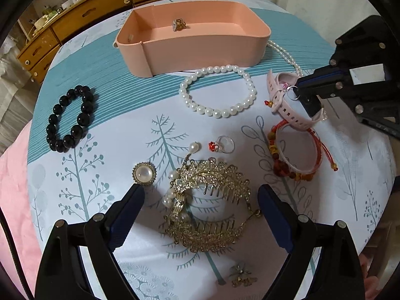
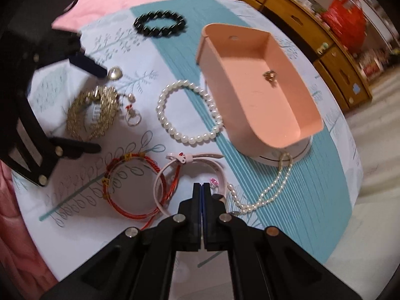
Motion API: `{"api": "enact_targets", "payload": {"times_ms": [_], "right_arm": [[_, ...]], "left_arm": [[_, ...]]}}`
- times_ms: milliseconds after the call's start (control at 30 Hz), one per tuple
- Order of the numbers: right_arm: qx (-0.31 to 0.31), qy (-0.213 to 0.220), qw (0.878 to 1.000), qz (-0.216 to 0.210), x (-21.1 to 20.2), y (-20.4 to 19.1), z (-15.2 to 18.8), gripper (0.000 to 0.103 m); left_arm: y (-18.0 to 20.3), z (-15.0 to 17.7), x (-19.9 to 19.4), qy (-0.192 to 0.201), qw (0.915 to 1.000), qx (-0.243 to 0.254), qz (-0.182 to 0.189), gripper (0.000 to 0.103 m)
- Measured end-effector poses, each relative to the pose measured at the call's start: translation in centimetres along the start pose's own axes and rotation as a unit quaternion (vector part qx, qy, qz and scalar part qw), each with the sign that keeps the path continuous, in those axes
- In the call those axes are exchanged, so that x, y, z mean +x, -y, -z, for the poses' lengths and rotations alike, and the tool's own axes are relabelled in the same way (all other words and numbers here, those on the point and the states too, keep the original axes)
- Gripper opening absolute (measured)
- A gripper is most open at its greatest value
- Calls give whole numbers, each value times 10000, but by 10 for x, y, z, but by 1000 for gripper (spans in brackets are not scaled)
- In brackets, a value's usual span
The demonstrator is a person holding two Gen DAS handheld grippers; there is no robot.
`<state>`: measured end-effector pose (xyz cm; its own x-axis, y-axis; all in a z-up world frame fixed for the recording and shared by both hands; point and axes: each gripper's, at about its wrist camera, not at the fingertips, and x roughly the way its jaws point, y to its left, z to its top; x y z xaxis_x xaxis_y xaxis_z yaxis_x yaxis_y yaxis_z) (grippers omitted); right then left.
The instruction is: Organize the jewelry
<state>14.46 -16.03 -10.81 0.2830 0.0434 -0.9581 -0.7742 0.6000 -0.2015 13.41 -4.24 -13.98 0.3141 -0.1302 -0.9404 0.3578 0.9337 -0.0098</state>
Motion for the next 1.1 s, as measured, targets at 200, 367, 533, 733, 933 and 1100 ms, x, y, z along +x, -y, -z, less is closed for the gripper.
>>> {"api": "enact_targets", "payload": {"times_ms": [200, 367, 533, 733, 933, 1100], "right_arm": [[627, 211, 9974, -275, -6, 16, 5, 0], [474, 287, 9981, -255, -7, 11, 5, 0], [44, 47, 9999, -90, -1, 0, -1, 1], [-203, -446, 9988, 64, 15, -2, -9, 27], [-171, -624, 9978, 138, 20, 0, -11, 37], [270, -784, 9958, -377, 28, 16, -8, 37]], "left_arm": [[15, -1, -3, 159, 9999, 38, 15, 68], [11, -1, -2, 120, 9999, 90, 31, 70], [11, -6, 3, 70, 9999, 99, 34, 82], [8, -9, 6, 82, 9999, 112, 46, 82], [10, -5, 5, 123, 9998, 120, 43, 82], [10, -5, 5, 146, 9998, 124, 47, 83]]}}
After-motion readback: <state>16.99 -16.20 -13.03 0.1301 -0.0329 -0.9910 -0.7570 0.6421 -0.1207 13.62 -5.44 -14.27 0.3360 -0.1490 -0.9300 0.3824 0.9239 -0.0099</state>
